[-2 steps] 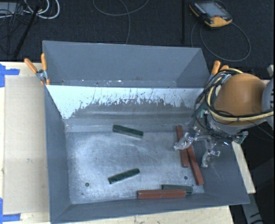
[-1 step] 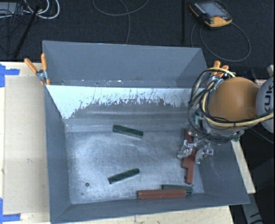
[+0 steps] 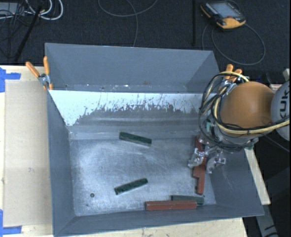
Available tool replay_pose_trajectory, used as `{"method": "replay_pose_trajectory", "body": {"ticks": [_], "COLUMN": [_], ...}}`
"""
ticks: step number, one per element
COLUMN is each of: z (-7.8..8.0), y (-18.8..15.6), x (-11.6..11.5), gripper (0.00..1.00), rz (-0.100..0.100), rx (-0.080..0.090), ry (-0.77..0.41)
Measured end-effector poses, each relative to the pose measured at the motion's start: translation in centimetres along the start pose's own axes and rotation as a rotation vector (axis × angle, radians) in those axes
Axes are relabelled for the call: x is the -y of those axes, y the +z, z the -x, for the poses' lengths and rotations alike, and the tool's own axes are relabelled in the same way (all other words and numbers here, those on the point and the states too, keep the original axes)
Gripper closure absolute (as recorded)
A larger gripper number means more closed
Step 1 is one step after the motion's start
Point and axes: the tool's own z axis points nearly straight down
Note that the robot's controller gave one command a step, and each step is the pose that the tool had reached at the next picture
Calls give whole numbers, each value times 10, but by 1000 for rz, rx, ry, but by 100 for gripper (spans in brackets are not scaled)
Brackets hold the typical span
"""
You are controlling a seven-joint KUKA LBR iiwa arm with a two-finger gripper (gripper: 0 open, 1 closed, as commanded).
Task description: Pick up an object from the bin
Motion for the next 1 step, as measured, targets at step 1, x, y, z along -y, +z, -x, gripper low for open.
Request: {"method": "replay_pose_trajectory", "body": {"ticks": [1], "z": [0], "y": [-3], "x": [-2], "gripper": [100], "rz": [2], "rx": [2], "ry": [1]}}
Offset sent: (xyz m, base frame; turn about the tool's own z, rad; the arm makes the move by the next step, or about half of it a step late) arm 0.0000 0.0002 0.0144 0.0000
